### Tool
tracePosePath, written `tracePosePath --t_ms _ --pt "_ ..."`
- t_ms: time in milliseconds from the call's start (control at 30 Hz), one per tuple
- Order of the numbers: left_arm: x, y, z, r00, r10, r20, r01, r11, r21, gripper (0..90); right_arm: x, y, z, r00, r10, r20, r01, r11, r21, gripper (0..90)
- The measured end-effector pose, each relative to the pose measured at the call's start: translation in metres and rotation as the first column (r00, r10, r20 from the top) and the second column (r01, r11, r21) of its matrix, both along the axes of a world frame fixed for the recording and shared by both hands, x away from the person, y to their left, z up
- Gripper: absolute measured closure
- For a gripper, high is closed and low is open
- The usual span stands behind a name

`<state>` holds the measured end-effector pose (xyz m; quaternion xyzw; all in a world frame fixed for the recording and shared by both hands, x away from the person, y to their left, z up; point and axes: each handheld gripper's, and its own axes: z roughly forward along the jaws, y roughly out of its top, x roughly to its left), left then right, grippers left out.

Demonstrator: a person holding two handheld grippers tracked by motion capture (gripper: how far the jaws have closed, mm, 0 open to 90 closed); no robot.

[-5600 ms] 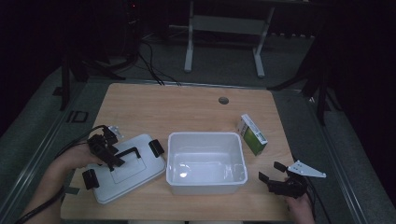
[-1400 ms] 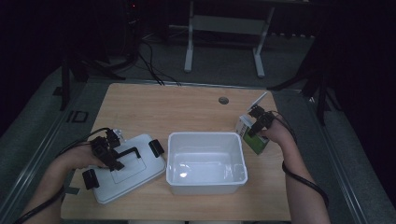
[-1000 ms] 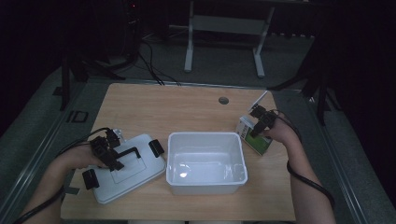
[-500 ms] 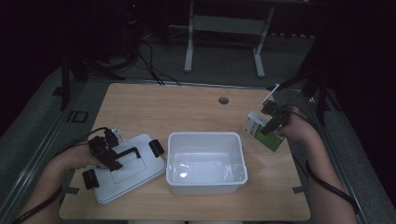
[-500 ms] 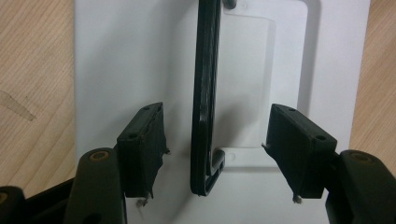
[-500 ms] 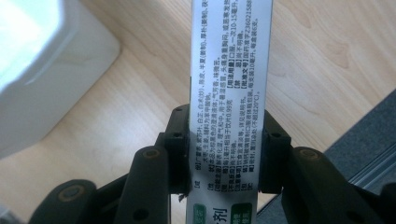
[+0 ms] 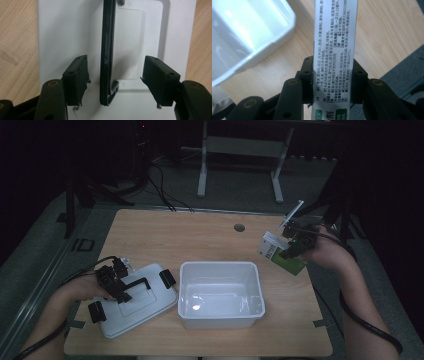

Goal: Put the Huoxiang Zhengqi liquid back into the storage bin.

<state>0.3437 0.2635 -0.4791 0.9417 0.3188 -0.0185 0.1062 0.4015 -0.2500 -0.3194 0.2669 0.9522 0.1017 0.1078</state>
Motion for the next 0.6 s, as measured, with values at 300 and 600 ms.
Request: tracePosePath --t_ms 300,600 --pt "-0.001 0.0 0.001 1.0 0.0 0.001 0.0 1.0 0.005 37.7 -0.023 0.03 0.016 0.9896 0.144 0.006 -0.144 0.9894 0.022 63.8" --pt "-0.002 -0.002 -0.001 1.0 -0.007 -0.002 0.007 0.9999 0.015 37.7 -0.046 0.062 0.021 0.9594 0.282 0.001 -0.282 0.9585 0.044 63.9"
